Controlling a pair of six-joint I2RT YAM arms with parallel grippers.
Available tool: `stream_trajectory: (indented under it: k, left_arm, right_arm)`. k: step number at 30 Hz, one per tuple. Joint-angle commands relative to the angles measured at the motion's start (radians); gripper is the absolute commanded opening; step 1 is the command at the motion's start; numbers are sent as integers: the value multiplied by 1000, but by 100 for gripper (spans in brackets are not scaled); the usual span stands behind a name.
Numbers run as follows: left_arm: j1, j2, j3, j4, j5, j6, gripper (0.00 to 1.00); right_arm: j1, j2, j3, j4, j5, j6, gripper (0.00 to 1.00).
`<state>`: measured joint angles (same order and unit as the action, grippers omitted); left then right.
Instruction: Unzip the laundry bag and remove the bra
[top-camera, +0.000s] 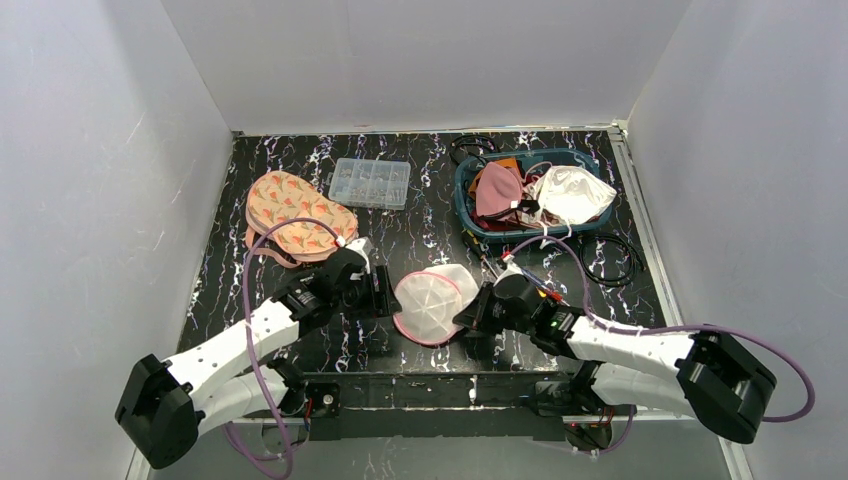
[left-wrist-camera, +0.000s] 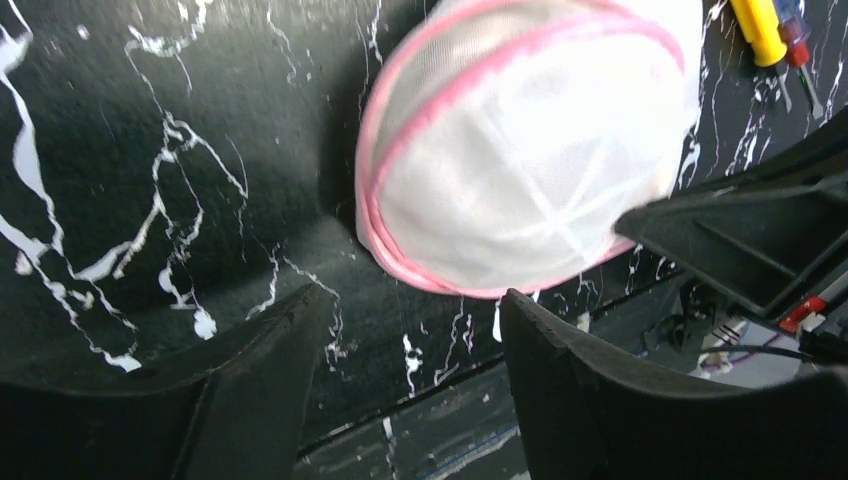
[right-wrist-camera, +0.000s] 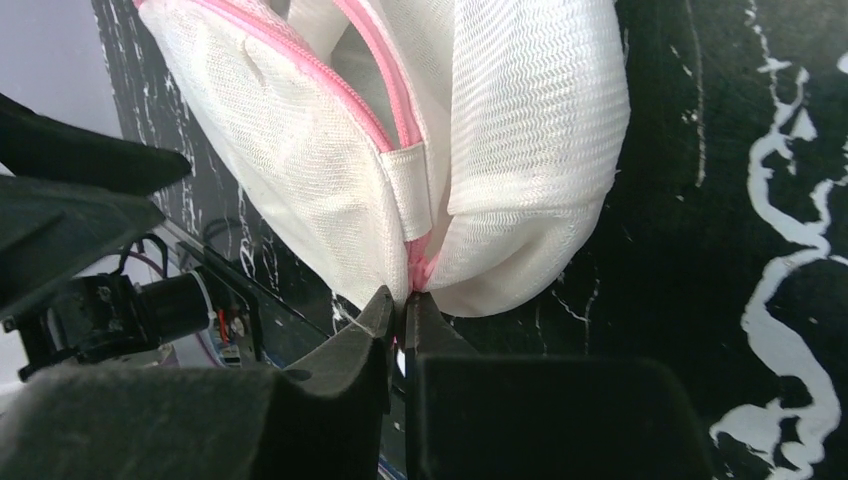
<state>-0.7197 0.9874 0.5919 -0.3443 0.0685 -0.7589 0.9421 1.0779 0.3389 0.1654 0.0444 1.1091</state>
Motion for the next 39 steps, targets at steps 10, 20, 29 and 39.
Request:
stream_trajectory:
  k: [10, 20, 29, 39]
  left_arm:
    - [23, 107, -76, 374, 115, 184, 74]
    - [26, 252, -135, 513, 190, 130, 61]
    - [25, 89, -218, 516, 221, 38, 4]
    - [-2, -255, -98, 161, 248, -82, 0]
  right_arm:
    - [-57, -77, -71, 9, -90, -60, 11]
    - [-64, -135, -116, 40, -140, -56, 11]
    - [-64, -171, -82, 4, -159, -62, 10]
    - [-58, -272, 106, -255, -169, -126, 11]
